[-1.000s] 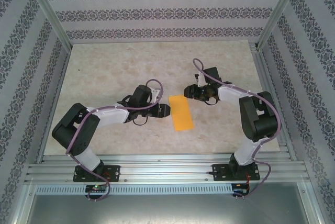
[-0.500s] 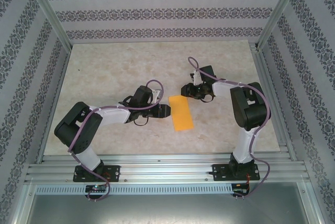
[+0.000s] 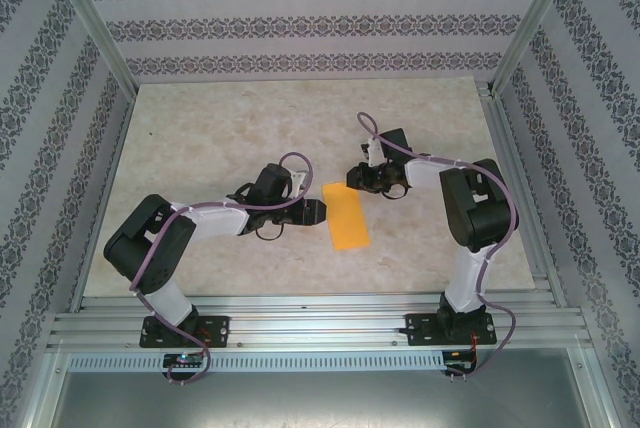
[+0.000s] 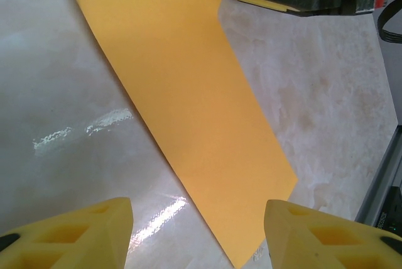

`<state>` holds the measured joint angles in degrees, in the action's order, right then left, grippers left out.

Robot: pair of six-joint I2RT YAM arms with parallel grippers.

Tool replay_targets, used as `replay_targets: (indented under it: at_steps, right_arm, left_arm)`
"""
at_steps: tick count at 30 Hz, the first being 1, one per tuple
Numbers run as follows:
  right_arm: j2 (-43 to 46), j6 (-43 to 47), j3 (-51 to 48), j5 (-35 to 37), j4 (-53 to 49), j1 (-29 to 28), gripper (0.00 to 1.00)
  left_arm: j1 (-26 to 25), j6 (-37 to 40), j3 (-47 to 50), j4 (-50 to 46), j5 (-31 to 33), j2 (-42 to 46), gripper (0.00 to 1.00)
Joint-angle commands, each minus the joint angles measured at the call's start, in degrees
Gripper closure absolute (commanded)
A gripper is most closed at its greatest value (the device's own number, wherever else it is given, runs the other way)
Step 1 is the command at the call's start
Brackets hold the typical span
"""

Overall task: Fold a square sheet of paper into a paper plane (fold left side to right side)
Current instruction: First fold the square sheet of paper in half at the center of the table.

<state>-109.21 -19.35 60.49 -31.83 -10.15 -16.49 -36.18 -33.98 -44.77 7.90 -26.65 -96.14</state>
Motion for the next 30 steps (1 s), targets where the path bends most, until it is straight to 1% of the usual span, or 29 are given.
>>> replay_targets:
  at_steps: [1, 5, 10, 15, 21, 25, 27, 30]
  right_arm:
    - [3.27, 1.48, -1.54, -0.95, 1.36, -0.39, 0.72]
    - [3.59, 2.38, -2.61, -1.0, 0.72, -0.39, 0.71]
    - [2.57, 5.36, -1.57, 0.09, -1.42, -0.39, 0.66]
    - [1.41, 6.73, 0.14, -0.6, -3.86, -0.47, 0.66]
    - [1.91, 6.05, -1.36, -3.24, -3.35, -0.49, 0.69]
    - [3.26, 4.74, -3.56, -4.64, -1.69, -0.63, 0.7]
    - [4.06, 4.59, -4.52, -4.9, -1.28, -0.61, 0.67]
    - [4.04, 5.91, -4.88, -3.16, -2.19, -0.56, 0.64]
  left_arm:
    - [-0.48, -0.3, 0.38, 2.49, 0.29, -0.54, 0.41]
    - [-0.56, -0.18, 0.46, 2.64, 0.01, -0.54, 0.41]
    - [-0.57, -0.03, 0.4, 2.56, -0.08, -0.54, 0.41]
    - [-0.65, -0.04, 0.51, 2.29, -0.02, -0.44, 0.41]
    - [-0.86, 0.87, 0.72, 2.25, 0.0, 0.39, 0.41]
    - [-0.91, 1.29, 0.71, 1.98, 0.04, 0.95, 0.41]
    - [-1.02, 1.37, 0.71, 1.83, 0.2, 0.95, 0.41]
    - [-1.13, 1.37, 0.65, 1.99, 0.13, 0.78, 0.41]
